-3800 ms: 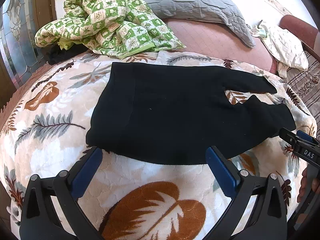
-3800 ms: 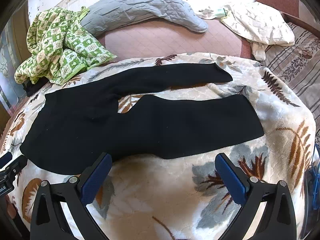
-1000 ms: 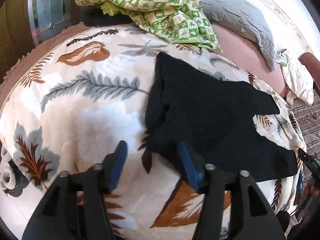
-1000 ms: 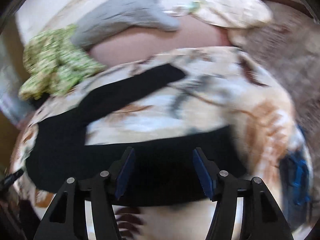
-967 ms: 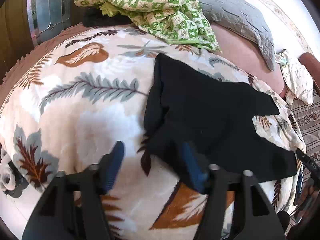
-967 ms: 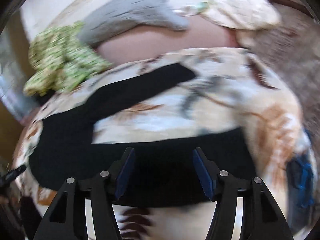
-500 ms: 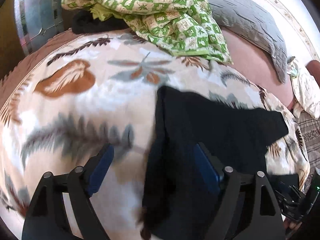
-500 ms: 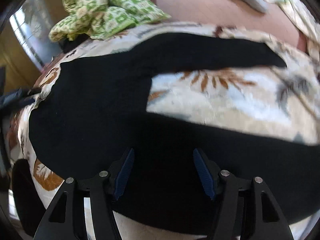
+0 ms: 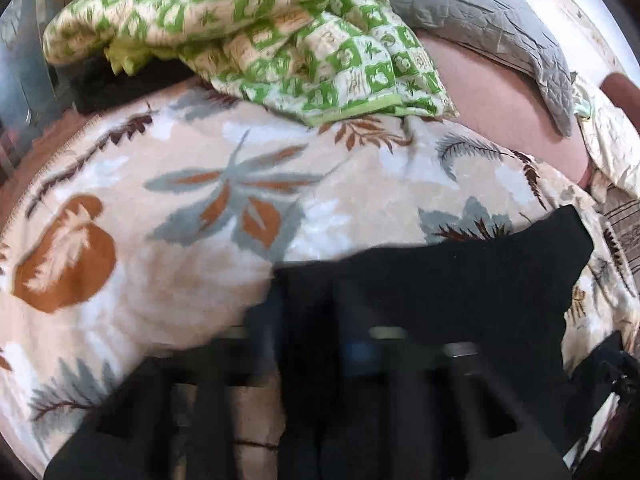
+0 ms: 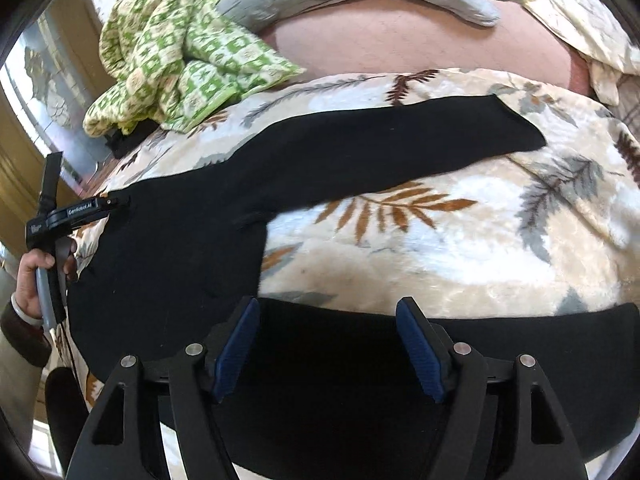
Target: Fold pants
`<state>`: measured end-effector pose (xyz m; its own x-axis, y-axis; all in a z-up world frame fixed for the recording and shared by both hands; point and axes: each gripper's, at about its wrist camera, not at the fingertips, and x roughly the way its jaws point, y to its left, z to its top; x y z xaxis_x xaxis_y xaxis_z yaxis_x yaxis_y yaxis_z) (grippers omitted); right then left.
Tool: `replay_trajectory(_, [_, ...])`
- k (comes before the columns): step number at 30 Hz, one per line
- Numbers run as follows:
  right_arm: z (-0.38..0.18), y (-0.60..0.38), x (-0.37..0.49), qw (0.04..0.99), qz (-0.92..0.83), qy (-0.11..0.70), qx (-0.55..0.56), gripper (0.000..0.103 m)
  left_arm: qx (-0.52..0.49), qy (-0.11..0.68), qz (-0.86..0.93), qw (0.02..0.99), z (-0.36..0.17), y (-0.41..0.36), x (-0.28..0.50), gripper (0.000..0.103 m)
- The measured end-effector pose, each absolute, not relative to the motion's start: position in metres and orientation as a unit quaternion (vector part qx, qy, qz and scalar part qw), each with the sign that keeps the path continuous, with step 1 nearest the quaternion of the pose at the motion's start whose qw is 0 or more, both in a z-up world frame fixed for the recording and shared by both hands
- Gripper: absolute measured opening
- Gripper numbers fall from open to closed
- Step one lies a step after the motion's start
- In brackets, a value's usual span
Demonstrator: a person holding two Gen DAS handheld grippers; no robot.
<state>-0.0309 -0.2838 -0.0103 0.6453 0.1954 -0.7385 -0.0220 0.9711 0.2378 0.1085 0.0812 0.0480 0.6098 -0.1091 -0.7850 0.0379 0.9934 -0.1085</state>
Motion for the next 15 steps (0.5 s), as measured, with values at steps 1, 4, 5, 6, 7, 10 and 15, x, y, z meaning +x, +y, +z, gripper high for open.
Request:
replay_trajectory(1, [-0.010, -0.288, -0.031, 0.901, 0.056, 0.416, 0.107, 0.072, -0.054, 0.429, -0.067, 0.899, 0.056, 0.079, 0.102, 0.003])
replay_trajectory(4, [-0.007, -0.301, -0.035, 0.903, 0.039, 0.409, 0.124, 0.072, -0.063, 0.401, -0.125, 0.905, 0.083, 0.067, 0.072, 0.003])
replay_trajectory(5, [-0.005, -0.307, -0.038, 0.904, 0.031, 0.405, 0.133, 0.072, -0.060, 0.387, -0.156, 0.907, 0.093, 0.061, 0.056, 0.003])
replay_trajectory(6, [-0.003, -0.311, -0.040, 0.905, 0.025, 0.402, 0.138, 0.072, -0.045, 0.367, -0.198, 0.908, 0.105, 0.051, 0.031, 0.003])
replay_trajectory(7, [-0.002, -0.315, -0.042, 0.906, 0.020, 0.399, 0.142, 0.072, -0.021, 0.352, -0.225, 0.909, 0.112, 0.041, 0.009, 0.003])
replay_trajectory(10, [0.003, -0.326, -0.047, 0.908, 0.005, 0.390, 0.150, 0.072, 0.025, 0.332, -0.291, 0.897, 0.117, 0.023, -0.053, 0.003])
replay_trajectory(15, [0.006, -0.345, -0.056, 0.909, -0.018, 0.377, 0.176, 0.072, 0.075, 0.382, -0.325, 0.862, 0.078, 0.024, -0.122, 0.003])
